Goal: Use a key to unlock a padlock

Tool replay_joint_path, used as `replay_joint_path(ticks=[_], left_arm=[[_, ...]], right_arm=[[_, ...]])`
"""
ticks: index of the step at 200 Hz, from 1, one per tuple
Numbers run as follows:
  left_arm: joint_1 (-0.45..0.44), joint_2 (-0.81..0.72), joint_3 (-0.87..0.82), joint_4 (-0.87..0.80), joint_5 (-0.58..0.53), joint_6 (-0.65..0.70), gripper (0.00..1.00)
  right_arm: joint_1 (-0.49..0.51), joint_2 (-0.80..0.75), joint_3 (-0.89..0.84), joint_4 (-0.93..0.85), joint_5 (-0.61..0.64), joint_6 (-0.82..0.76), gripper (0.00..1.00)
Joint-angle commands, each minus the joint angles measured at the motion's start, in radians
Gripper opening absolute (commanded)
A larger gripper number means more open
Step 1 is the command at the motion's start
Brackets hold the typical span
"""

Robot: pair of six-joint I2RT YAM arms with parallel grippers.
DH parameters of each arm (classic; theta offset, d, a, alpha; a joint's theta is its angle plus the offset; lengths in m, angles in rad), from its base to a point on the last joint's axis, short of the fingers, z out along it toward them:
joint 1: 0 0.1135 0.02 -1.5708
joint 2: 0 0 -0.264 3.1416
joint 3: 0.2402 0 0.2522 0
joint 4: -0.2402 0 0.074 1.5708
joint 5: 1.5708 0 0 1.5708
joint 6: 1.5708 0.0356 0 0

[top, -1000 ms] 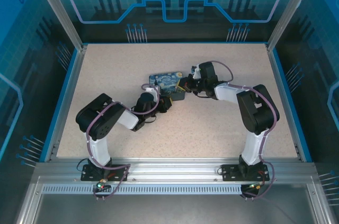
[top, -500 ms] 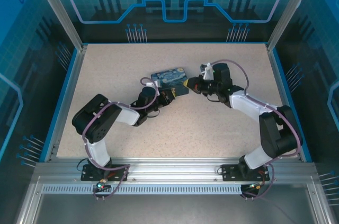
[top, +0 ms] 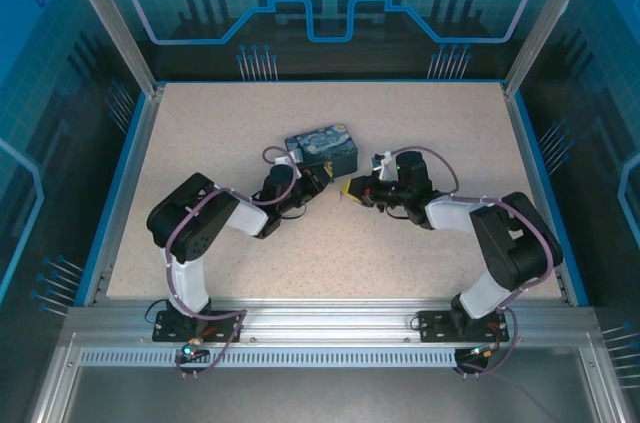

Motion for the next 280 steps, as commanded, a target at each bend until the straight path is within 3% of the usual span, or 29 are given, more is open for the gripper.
replay_joint_path(ticks=[1,140,280], left_arm=[[-0.004,-0.002,0.02,0.117,-0.042,-0.051,0.0],[-0.016,0.023,-0.018,0.276,-0.145,-0.206,0.0],[-0.032,0.014,-0.037,0.311,-0.198,-0.251,0.0]], right_arm=[[0.026,0.044,-0.023,0.147,-0.003,0.073,0.0],[0.073,0.096,-0.078,0.371,0.212,0.26,0.0],[0.105,0.17,-0.024,0.46,0.27,0.319,0.0]])
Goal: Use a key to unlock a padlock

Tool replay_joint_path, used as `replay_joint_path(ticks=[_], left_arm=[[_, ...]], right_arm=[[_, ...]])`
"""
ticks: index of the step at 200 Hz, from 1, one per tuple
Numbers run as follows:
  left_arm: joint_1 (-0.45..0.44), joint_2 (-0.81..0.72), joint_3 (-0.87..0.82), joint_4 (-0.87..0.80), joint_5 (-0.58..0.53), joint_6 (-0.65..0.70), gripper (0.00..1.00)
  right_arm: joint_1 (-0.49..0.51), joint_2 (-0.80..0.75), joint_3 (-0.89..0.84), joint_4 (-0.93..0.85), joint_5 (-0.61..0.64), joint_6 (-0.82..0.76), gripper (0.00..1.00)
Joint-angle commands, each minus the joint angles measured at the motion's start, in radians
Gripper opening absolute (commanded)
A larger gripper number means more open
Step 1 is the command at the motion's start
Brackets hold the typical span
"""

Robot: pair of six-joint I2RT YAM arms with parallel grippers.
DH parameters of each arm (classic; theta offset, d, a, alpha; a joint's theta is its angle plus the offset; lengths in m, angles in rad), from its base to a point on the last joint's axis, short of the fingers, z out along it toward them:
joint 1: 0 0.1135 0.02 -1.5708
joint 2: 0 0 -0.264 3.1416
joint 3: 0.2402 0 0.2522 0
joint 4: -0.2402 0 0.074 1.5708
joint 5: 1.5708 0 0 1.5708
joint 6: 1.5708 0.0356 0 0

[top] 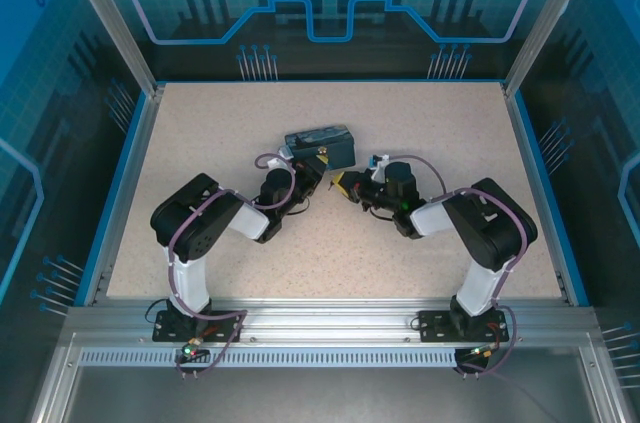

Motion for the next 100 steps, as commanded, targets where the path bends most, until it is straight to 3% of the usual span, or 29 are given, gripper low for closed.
replay_joint_path(ticks=[1,100], left_arm=[[-0.009,-0.004,-0.007,0.096,-0.036,-0.021,0.0],[-0.01,0.006,0.004,0.099,-0.037,-0.022,0.0]], right_arm=[[0.012,0.017,0.018,0.041,0.02,0.011,0.0],[0.014,0.001,0.029,0.037,0.02,0.013,0.0]])
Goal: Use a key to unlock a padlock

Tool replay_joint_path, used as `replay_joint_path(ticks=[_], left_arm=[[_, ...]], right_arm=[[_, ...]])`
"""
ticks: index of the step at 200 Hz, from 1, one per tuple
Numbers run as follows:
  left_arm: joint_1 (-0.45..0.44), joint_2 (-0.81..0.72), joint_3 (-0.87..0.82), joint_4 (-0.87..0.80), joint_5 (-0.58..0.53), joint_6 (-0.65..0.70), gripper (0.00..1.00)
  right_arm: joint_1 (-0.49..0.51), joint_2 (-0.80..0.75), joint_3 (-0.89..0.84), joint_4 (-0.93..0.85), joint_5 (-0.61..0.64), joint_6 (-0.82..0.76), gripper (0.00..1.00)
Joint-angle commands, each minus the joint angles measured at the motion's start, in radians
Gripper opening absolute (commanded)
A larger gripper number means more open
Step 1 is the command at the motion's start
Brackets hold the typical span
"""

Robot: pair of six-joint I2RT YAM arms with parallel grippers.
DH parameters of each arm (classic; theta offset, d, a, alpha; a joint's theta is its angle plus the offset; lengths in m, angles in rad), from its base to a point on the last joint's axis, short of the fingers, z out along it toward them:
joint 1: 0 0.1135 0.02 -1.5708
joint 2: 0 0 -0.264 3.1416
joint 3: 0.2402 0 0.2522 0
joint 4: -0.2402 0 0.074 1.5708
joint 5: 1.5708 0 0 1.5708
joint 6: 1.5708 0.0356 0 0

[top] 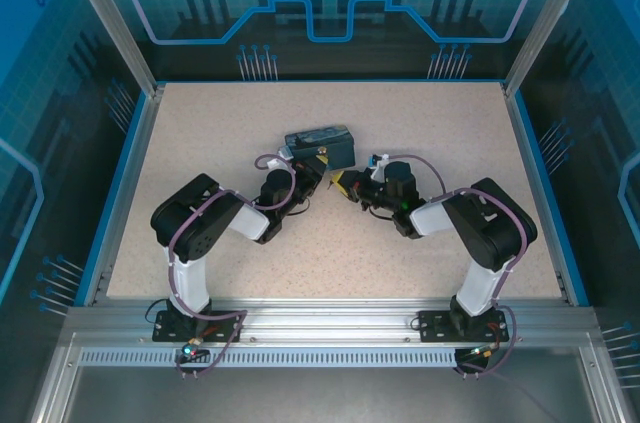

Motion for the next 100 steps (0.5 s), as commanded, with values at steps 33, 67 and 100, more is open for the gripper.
replay_joint_path(ticks=[33,67,100], left_arm=[[-0.007,0.004,0.009,0.094,-0.021,-0.021,0.0],[-0.008,0.006,0.012,0.094,-0.022,-0.019,0.0],[-0.011,0.008,0.017,0.098,-0.022,-0.02,0.0]], right_arm=[[0.011,0.004,0.027,0.034,0.017,0.007,0.0],[0.011,0.008,0.045,0.031,0.015,0.007,0.0],[0.008,0.018,0.059,0.023,0.016,0.004,0.0]])
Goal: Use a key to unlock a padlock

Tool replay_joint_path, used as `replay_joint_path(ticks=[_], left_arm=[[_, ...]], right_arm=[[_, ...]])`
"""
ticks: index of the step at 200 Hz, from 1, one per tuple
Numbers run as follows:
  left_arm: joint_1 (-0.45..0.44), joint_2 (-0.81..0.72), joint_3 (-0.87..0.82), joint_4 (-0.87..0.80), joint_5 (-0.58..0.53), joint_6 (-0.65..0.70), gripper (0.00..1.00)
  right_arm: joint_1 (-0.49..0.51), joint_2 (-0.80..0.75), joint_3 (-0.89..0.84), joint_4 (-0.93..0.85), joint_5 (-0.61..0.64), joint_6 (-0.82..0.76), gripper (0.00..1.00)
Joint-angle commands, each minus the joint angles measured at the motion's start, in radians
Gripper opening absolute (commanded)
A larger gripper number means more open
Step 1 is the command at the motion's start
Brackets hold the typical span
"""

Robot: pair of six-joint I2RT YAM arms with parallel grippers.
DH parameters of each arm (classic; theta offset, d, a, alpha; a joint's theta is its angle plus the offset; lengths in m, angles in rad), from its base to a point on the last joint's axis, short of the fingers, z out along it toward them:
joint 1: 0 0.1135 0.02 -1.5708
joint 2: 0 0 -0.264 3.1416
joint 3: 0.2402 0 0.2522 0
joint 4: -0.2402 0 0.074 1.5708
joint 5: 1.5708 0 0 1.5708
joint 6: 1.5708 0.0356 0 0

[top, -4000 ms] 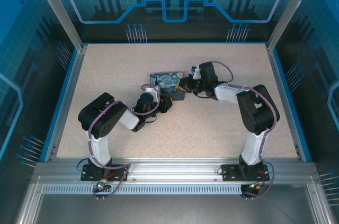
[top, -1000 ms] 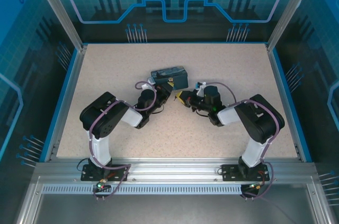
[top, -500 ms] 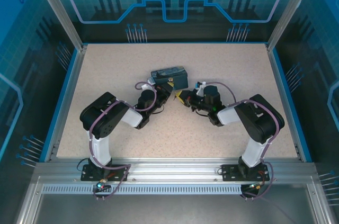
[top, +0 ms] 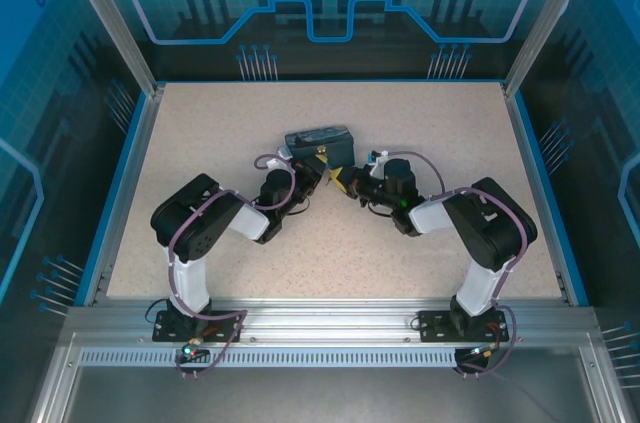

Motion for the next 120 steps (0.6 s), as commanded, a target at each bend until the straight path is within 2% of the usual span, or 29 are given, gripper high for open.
replay_joint_path(ticks=[1,120], left_arm=[[-0.011,0.008,0.017,0.086,-0.01,-0.02,0.0],[-0.031,-0.004,0.036,0.089,-0.029,-0.032,0.0]], right_arm=[[0.007,0.018,0.032,0.02,0.017,0.002,0.0],[0.0,0.071,0.046,0.082,0.042,0.037,0.0]])
